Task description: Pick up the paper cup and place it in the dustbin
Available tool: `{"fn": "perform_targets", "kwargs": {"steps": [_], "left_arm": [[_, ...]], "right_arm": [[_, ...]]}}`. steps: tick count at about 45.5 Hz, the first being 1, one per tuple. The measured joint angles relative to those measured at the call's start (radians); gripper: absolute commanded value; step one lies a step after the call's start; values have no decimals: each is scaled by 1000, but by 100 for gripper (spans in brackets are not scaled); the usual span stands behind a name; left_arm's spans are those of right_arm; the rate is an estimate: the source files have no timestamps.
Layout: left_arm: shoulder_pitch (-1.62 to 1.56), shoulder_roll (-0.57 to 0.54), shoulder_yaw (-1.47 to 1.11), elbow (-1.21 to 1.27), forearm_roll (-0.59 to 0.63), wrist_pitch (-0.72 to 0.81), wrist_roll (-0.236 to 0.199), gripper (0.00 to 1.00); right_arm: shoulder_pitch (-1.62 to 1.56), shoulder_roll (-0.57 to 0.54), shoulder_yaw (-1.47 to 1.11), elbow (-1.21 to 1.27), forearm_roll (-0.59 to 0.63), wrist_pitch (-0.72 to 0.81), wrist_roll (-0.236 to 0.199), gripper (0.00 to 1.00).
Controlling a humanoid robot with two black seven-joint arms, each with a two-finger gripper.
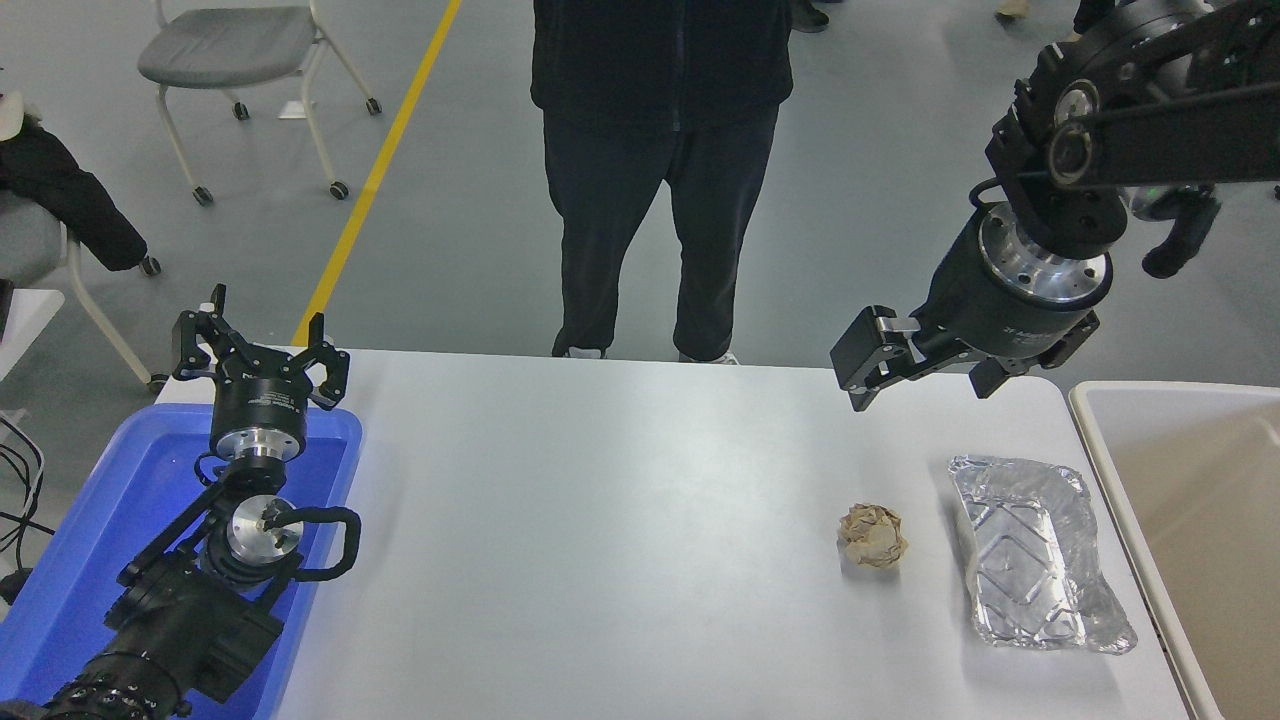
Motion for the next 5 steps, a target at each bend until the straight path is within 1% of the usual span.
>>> {"fn": "perform_targets", "kwargs": {"steps": [5], "left_arm": [[0,0,0,0,0,0,0,99]], "right_arm": [[6,-11,-6,-1,2,21,0,100]]}}
